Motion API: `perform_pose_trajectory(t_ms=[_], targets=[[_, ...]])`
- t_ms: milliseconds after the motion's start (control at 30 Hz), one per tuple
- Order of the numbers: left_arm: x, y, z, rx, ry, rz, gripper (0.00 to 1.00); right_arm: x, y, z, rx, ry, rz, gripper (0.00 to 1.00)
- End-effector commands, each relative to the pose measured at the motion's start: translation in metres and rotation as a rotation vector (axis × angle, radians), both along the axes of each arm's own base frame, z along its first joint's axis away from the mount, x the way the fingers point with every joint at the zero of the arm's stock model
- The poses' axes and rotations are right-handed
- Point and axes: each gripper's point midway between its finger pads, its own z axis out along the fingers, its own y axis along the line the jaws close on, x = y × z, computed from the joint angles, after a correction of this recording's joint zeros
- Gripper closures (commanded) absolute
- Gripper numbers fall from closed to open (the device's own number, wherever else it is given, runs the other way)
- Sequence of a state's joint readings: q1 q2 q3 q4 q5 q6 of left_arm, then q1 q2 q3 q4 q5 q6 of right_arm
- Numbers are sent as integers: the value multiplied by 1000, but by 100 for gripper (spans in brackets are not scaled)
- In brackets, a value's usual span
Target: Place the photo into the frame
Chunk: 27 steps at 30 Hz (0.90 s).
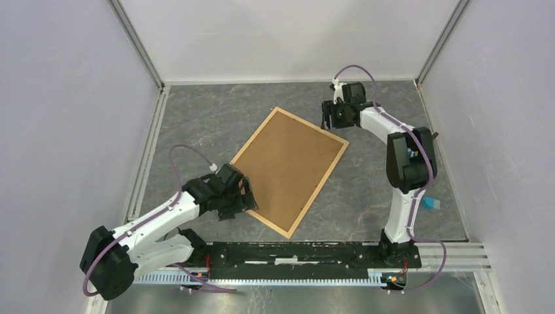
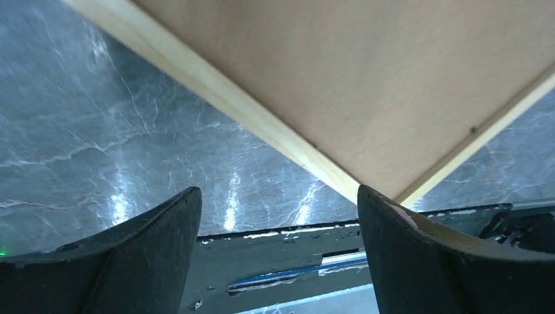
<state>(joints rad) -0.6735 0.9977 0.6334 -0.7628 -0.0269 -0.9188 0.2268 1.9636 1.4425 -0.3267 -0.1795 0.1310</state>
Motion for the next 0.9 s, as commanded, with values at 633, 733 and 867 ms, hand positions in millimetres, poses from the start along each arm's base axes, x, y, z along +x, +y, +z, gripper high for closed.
perform_pose_trajectory(t_ms=[633,733,867], targets=[[86,5,-47,219,-11,70,66,-159,-16,-43,135,172,-40,41],[104,22,-44,257,-22,51,69,-190,-8,-40,175,180,9,41],[113,64,-43,331,0,-13,75,-178,-57,-19,-94,138,-89,40]])
